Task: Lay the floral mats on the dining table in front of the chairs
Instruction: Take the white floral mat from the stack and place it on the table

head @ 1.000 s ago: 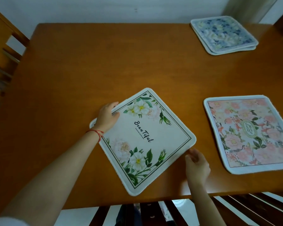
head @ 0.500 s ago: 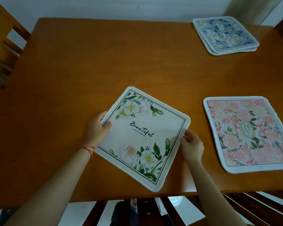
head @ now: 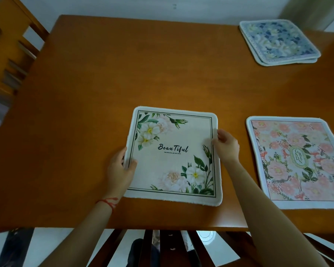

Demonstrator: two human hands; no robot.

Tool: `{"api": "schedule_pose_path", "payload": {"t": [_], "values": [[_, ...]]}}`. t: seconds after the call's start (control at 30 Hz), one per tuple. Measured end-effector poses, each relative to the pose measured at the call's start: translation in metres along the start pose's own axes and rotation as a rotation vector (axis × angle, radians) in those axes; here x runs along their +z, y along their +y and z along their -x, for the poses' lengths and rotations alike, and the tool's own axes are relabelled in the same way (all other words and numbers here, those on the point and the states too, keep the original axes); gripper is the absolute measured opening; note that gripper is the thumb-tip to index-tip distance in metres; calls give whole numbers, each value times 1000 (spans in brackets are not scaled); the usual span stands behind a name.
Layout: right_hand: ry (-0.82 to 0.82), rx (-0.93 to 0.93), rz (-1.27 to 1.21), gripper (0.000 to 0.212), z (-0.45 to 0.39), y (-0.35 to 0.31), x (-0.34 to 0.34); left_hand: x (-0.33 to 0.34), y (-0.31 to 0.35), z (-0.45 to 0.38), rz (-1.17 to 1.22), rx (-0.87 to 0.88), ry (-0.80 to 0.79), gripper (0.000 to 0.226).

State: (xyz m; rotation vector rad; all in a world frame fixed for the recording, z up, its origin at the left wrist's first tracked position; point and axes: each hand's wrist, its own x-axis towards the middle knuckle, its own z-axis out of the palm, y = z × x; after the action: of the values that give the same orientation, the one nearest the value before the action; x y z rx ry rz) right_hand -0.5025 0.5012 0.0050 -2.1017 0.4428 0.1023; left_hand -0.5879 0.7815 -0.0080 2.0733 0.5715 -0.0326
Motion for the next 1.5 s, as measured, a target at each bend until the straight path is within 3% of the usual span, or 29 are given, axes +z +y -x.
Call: {"api": "schedule_pose_path", "payload": {"t": [0.17,0.4,0.57,1.5], "values": [[-24,-15,-58,29,2,1,-3,1,3,12,96,-37,28,45],[85,-13,-99,26,39,27,-2,2,6,10,136,-63,34,48],[86,17,-182,35,52,31,1,2,8,8,169,-73,28,49],[69,1,-131,32,55,31,0,-4,4,8,260,-131,-12,51]]}}
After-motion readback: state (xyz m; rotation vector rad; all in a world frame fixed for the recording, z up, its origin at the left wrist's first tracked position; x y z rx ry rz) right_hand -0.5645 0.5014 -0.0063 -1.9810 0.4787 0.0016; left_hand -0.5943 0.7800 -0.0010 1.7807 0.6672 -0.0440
